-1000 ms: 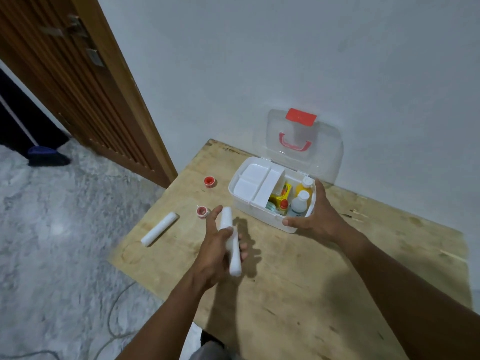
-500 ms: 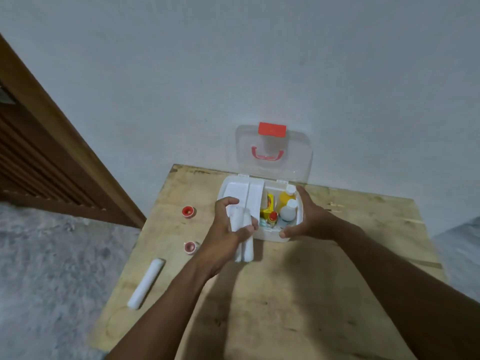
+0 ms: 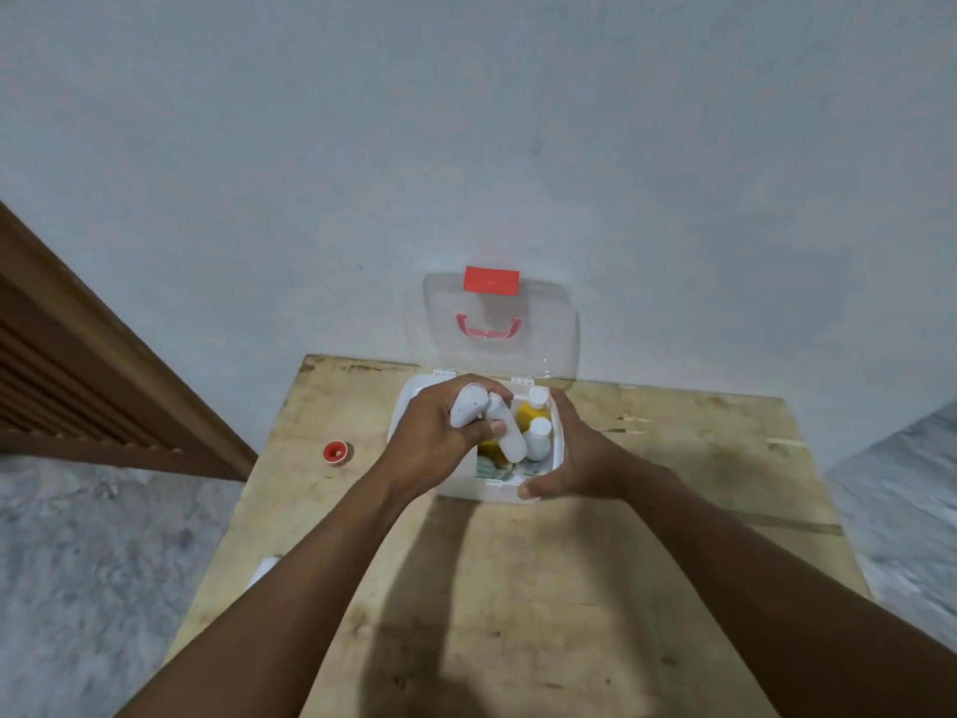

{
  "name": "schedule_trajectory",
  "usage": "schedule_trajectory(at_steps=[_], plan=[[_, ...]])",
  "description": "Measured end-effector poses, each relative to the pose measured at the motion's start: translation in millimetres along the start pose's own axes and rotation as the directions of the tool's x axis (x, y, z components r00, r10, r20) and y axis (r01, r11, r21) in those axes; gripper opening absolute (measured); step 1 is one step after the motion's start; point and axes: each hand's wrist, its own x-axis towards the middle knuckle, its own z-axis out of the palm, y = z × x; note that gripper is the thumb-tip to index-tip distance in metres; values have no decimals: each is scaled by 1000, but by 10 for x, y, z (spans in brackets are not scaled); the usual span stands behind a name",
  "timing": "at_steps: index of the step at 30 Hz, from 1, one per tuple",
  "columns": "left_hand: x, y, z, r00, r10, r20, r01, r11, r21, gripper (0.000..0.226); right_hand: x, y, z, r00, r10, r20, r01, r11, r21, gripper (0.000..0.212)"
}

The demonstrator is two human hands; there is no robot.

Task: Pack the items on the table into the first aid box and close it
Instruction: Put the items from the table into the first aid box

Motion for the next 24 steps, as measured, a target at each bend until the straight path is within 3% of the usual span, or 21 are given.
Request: schedule_trajectory(at_steps=[8, 11, 19, 24], plan=[[105, -198, 37, 992, -42, 121, 25, 990, 141, 7, -1, 34, 8, 998, -42, -37, 41, 999, -29, 124], [164, -249, 114, 991, -95, 90, 80, 984, 160, 19, 19, 21, 20, 999, -9, -46, 7, 999, -49, 124], [202, -288, 286, 975, -2, 223, -114, 853, 509, 26, 11, -50, 31, 999, -7, -39, 3, 995, -104, 123], [211, -312, 337, 975, -57, 213, -77, 816, 572, 40, 35, -35, 28, 1000, 2, -31, -4, 996, -84, 125]])
